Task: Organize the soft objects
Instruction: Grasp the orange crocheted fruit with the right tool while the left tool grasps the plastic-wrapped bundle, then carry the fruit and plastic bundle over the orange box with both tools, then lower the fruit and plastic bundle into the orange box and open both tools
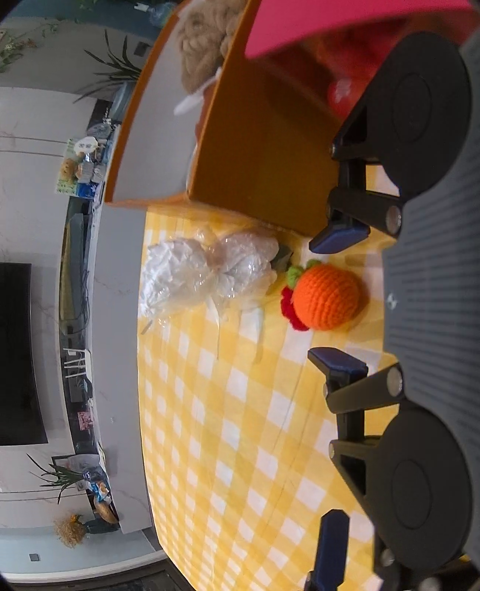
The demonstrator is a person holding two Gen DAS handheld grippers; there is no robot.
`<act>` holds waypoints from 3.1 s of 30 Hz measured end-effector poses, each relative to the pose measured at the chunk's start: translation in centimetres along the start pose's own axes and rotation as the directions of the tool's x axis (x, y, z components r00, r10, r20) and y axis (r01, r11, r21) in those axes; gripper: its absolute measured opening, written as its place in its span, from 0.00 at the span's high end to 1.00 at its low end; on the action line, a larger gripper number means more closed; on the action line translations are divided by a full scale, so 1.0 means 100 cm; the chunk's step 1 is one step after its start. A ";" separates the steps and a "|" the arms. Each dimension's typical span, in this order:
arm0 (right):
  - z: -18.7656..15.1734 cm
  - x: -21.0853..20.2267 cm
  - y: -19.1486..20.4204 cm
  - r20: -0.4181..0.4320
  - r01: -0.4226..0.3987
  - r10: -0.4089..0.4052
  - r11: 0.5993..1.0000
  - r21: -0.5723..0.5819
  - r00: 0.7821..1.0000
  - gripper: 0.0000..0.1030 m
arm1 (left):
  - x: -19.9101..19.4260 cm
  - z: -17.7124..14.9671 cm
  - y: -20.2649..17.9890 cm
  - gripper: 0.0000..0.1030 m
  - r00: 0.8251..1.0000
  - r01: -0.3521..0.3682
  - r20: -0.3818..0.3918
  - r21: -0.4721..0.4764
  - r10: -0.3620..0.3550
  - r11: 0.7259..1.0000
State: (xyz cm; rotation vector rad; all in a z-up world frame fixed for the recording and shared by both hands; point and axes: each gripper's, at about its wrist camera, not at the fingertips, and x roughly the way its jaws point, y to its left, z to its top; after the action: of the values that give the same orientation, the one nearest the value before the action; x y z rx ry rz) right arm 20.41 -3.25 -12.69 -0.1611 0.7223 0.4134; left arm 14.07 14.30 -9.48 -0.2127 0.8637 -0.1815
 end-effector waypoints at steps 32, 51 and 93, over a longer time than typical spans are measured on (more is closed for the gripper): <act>0.051 -0.095 -0.074 0.182 0.070 -0.063 0.997 -0.035 0.981 0.59 | 0.013 0.104 -0.055 0.13 0.987 0.026 0.154 0.134 -0.047 0.991; 0.059 -0.054 -0.089 0.140 0.034 -0.037 0.999 0.020 0.989 0.59 | 0.098 0.113 -0.042 0.39 0.991 0.061 0.111 0.128 -0.076 0.990; 0.125 0.044 -0.191 -0.034 -0.057 0.055 0.995 -0.080 0.998 0.59 | 0.133 0.204 -0.162 0.52 0.999 -0.039 0.003 0.432 0.041 0.901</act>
State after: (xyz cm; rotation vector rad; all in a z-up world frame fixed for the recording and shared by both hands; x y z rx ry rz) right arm 39.01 -15.68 -6.26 -0.2244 0.7431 0.4947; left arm 37.05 -2.31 -2.21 0.2233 0.8114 -0.3308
